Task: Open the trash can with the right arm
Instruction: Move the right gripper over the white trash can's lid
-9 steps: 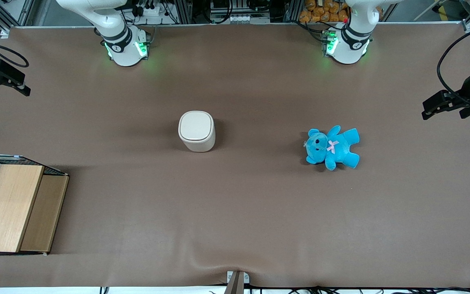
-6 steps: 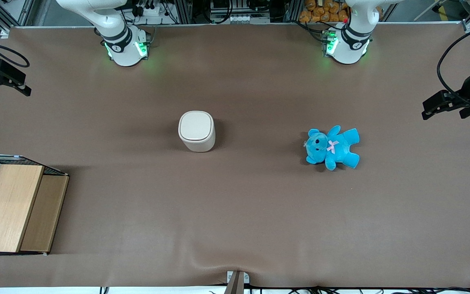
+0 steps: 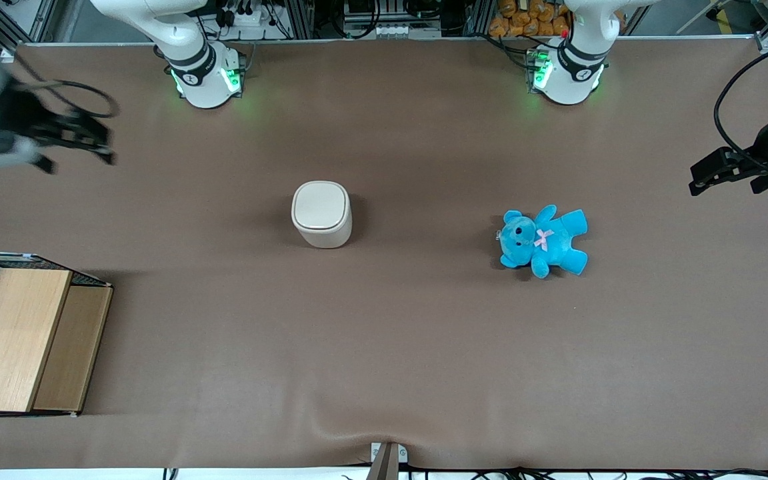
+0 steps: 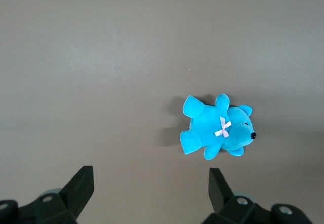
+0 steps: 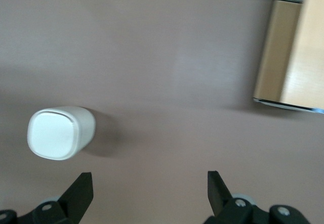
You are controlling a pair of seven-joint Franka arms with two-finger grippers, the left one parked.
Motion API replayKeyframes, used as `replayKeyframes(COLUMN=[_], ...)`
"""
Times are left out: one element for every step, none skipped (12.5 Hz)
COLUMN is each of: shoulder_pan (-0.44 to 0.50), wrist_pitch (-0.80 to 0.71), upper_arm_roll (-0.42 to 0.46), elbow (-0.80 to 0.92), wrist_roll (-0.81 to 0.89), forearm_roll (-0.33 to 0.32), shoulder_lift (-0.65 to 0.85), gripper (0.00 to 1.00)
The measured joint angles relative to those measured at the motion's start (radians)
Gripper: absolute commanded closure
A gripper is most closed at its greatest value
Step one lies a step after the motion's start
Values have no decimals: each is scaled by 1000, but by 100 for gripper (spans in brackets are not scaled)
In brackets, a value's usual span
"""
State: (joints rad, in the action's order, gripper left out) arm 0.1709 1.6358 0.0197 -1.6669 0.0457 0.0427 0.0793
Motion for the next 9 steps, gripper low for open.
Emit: replayKeyframes(shoulder_pan=[25, 49, 66, 79, 91, 104, 114, 119, 125], wrist_pitch=[43, 89, 134, 175, 217, 256, 283, 297, 313], upper_arm_roll=[37, 73, 114, 151, 172, 181, 184, 189, 197], elbow=[-33, -63, -92, -123, -157, -195, -231, -261, -289], wrist_roll=[66, 120, 156, 189, 215, 231, 236, 237, 239], forearm_roll=[0, 0, -1, -1, -1, -1, -1, -1, -1], shoulder_lift=[-5, -11, -20, -31, -41, -49, -58, -68, -80], gripper=[0, 0, 0, 0, 19, 44, 67, 83, 95])
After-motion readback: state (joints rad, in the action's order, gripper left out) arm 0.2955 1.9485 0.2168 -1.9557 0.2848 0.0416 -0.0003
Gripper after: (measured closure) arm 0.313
